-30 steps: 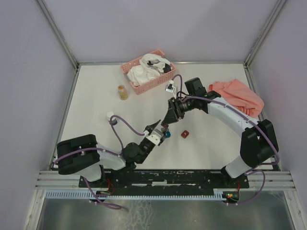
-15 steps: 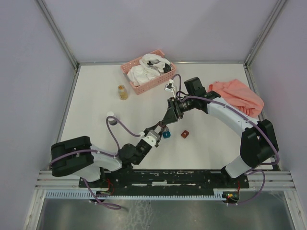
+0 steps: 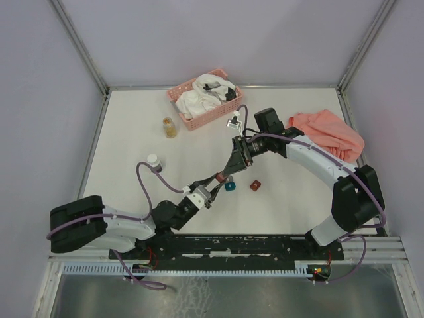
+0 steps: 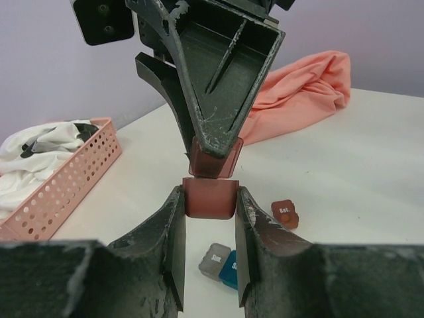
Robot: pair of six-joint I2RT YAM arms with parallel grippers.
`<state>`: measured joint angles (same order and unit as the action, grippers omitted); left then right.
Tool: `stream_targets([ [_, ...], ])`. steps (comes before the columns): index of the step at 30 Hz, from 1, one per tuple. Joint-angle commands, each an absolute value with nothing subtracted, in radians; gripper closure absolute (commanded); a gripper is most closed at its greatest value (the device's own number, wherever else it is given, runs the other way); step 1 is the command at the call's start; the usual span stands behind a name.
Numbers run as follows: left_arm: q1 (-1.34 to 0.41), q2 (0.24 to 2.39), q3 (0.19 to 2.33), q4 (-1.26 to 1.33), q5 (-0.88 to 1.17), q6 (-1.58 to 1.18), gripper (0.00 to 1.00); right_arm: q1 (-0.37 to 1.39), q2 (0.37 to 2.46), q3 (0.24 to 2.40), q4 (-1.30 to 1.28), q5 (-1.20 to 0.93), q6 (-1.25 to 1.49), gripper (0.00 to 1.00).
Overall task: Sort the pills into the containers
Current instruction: Open the pill container at the center of the board.
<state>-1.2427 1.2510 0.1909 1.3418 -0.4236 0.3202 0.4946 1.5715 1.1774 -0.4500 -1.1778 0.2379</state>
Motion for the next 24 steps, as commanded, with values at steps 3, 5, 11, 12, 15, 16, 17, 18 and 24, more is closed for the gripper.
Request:
stream_targets([
  [3, -1.235, 1.137, 0.150, 1.303, -0.408, 0.279, 0.97, 0.454, 1.523, 1.212, -0.521, -1.052, 0.103, 0.57],
  [5, -1.234, 1.108, 0.148, 1.272, -0.399, 0.276, 0.97, 0.453, 1.521, 1.214, -0.529, -1.041, 0.095, 0.55],
  [11, -1.235, 1.041, 0.134, 1.234, -0.373, 0.269, 0.97, 0.450, 1.533, 1.217, -0.538, -1.040, 0.083, 0.55],
  [12, -1.234, 1.032, 0.134, 1.228, -0.366, 0.266, 0.97, 0.450, 1.536, 1.217, -0.537, -1.050, 0.082, 0.55],
  [15, -1.234, 1.010, 0.131, 1.210, -0.341, 0.262, 0.97, 0.451, 1.541, 1.205, -0.490, -1.100, 0.121, 0.55],
  [16, -1.234, 1.005, 0.128, 1.210, -0.335, 0.260, 0.97, 0.451, 1.540, 1.192, -0.469, -1.120, 0.149, 0.55],
  [17, -1.235, 0.999, 0.125, 1.209, -0.330, 0.259, 0.97, 0.451, 1.542, 1.180, -0.427, -1.138, 0.177, 0.55],
  [18, -1.234, 0.993, 0.123, 1.210, -0.325, 0.257, 0.97, 0.451, 1.544, 1.168, -0.394, -1.153, 0.210, 0.55],
  [24, -1.234, 0.962, 0.115, 1.209, -0.300, 0.249, 0.97, 0.453, 1.587, 1.128, -0.254, -1.239, 0.377, 0.56],
])
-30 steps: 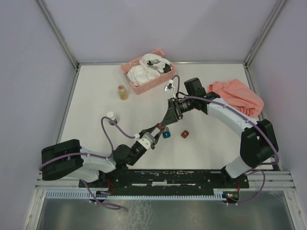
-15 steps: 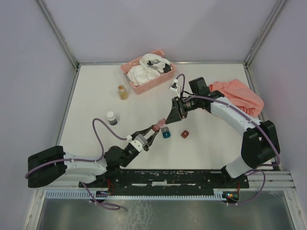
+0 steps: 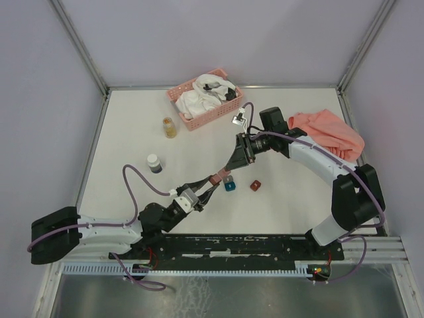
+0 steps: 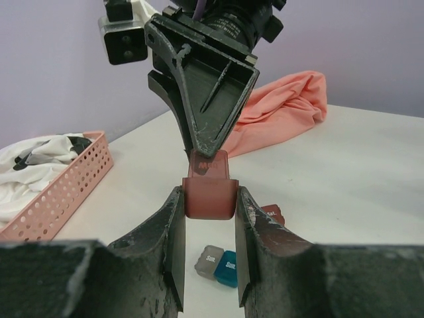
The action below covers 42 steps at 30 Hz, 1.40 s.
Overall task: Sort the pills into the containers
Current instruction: Open the pill container at the center of the board.
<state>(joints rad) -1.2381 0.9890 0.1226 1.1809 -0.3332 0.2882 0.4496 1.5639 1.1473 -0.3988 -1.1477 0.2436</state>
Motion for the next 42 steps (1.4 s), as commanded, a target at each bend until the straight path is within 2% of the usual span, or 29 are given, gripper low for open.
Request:
stream_targets([
  [1, -1.235, 0.956, 0.114, 1.209, -0.297, 0.248, 0.97, 0.454, 1.590, 1.126, -0.244, -1.245, 0.389, 0.57],
  [3, -1.236, 0.947, 0.114, 1.210, -0.294, 0.248, 0.97, 0.455, 1.591, 1.121, -0.226, -1.254, 0.411, 0.60],
  [8, -1.235, 0.923, 0.109, 1.208, -0.296, 0.258, 0.97, 0.455, 1.586, 1.109, -0.173, -1.273, 0.470, 0.78],
  [13, -1.236, 0.904, 0.105, 1.195, -0.301, 0.264, 0.97, 0.456, 1.579, 1.104, -0.133, -1.294, 0.519, 0.85],
  [16, -1.234, 0.897, 0.101, 1.193, -0.306, 0.265, 0.97, 0.455, 1.572, 1.101, -0.107, -1.304, 0.540, 0.84],
  [20, -1.234, 0.887, 0.100, 1.191, -0.307, 0.267, 0.97, 0.455, 1.572, 1.099, -0.101, -1.315, 0.555, 0.61],
  [23, -1.235, 0.879, 0.103, 1.189, -0.305, 0.271, 0.97, 0.456, 1.577, 1.098, -0.101, -1.316, 0.558, 0.57],
  [26, -1.234, 0.871, 0.104, 1.189, -0.304, 0.274, 0.97, 0.458, 1.577, 1.098, -0.098, -1.317, 0.562, 0.57],
  [37, -1.233, 0.879, 0.118, 1.197, -0.308, 0.300, 0.97, 0.491, 1.583, 1.092, -0.057, -1.335, 0.615, 0.68],
  [40, -1.234, 0.882, 0.117, 1.197, -0.316, 0.306, 0.97, 0.493, 1.574, 1.090, -0.037, -1.341, 0.632, 0.72],
  [42, -1.235, 0.886, 0.117, 1.197, -0.320, 0.309, 0.97, 0.494, 1.566, 1.090, -0.033, -1.344, 0.633, 0.79],
])
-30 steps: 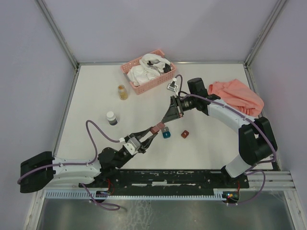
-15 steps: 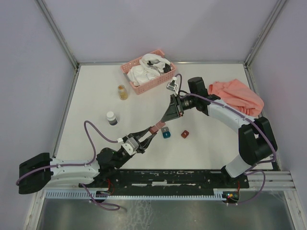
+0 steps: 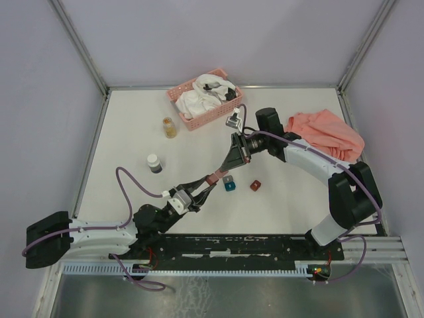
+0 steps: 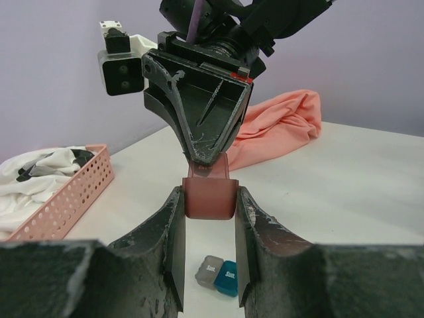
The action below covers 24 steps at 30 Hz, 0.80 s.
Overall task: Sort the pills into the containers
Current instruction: Open the pill container at the center of the board.
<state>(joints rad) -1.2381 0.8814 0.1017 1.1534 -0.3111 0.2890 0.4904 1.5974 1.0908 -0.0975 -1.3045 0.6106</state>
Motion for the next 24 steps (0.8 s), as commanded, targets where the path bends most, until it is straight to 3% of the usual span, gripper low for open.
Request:
stream_targets([
  [1, -1.234, 0.888, 0.117, 1.197, -0.321, 0.310, 0.97, 0.494, 1.563, 1.090, -0.031, -1.345, 0.633, 0.83],
  [5, -1.234, 0.894, 0.118, 1.191, -0.327, 0.309, 0.95, 0.496, 1.555, 1.091, -0.028, -1.344, 0.629, 0.95],
  [6, -1.235, 0.895, 0.119, 1.184, -0.329, 0.303, 0.90, 0.495, 1.553, 1.091, -0.028, -1.344, 0.627, 0.97],
  [12, -1.234, 0.870, 0.105, 1.142, -0.334, 0.250, 0.43, 0.493, 1.534, 1.102, -0.069, -1.334, 0.562, 0.98],
  [13, -1.234, 0.859, 0.098, 1.132, -0.335, 0.235, 0.30, 0.494, 1.531, 1.116, -0.114, -1.328, 0.515, 0.98],
  [16, -1.235, 0.798, 0.085, 1.060, -0.326, 0.168, 0.13, 0.489, 1.535, 1.177, -0.361, -1.292, 0.291, 0.98],
  [21, -1.234, 0.617, 0.146, 0.745, -0.356, -0.043, 0.00, 0.489, 1.534, 1.269, -0.676, -1.125, -0.055, 0.98],
  [24, -1.235, 0.522, 0.212, 0.536, -0.426, -0.212, 0.01, 0.490, 1.519, 1.314, -0.804, -0.983, -0.255, 0.98],
])
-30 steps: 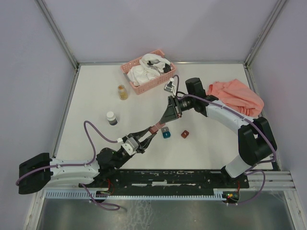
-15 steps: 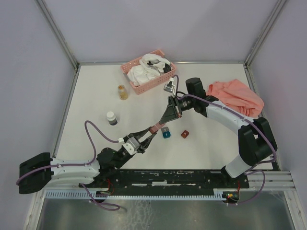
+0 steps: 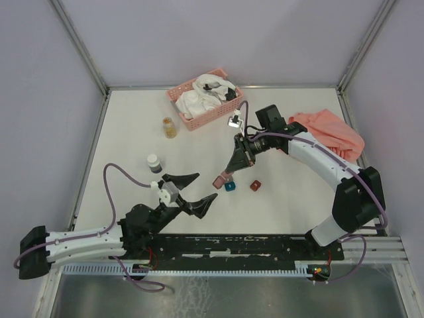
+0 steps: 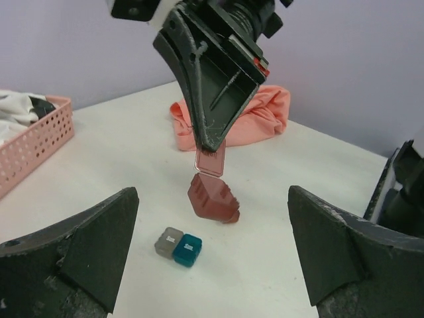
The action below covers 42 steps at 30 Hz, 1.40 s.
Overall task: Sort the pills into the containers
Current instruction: Open the pill container at the center of the board.
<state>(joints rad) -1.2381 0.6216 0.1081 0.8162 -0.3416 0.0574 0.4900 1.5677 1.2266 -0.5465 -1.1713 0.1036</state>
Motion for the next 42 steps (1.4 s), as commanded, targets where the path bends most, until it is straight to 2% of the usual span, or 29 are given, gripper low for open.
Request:
stream_targets([
  [1, -1.233, 0.504, 0.225, 0.490, -0.439, -0.262, 0.01, 0.491, 1.510, 1.314, -0.814, -0.944, -0.290, 0.98],
  [6, -1.232, 0.506, 0.269, 0.401, -0.449, -0.462, 0.00, 0.492, 1.488, 1.306, -0.826, -0.884, -0.354, 0.98],
  [13, -1.201, 0.751, 0.387, 0.324, -0.400, -0.514, 0.14, 0.493, 1.504, 1.318, -0.853, -0.900, -0.375, 0.98],
  [23, -0.926, 0.993, 0.374, 0.505, 0.032, -0.628, 0.35, 0.493, 1.507, 1.323, -0.875, -0.911, -0.396, 0.98],
  [37, -0.914, 0.949, 0.345, 0.532, 0.068, -0.607, 0.34, 0.493, 1.524, 1.328, -0.881, -0.870, -0.400, 0.98],
  [42, -0.914, 1.004, 0.354, 0.568, 0.117, -0.620, 0.35, 0.494, 1.527, 1.328, -0.882, -0.879, -0.399, 0.98],
])
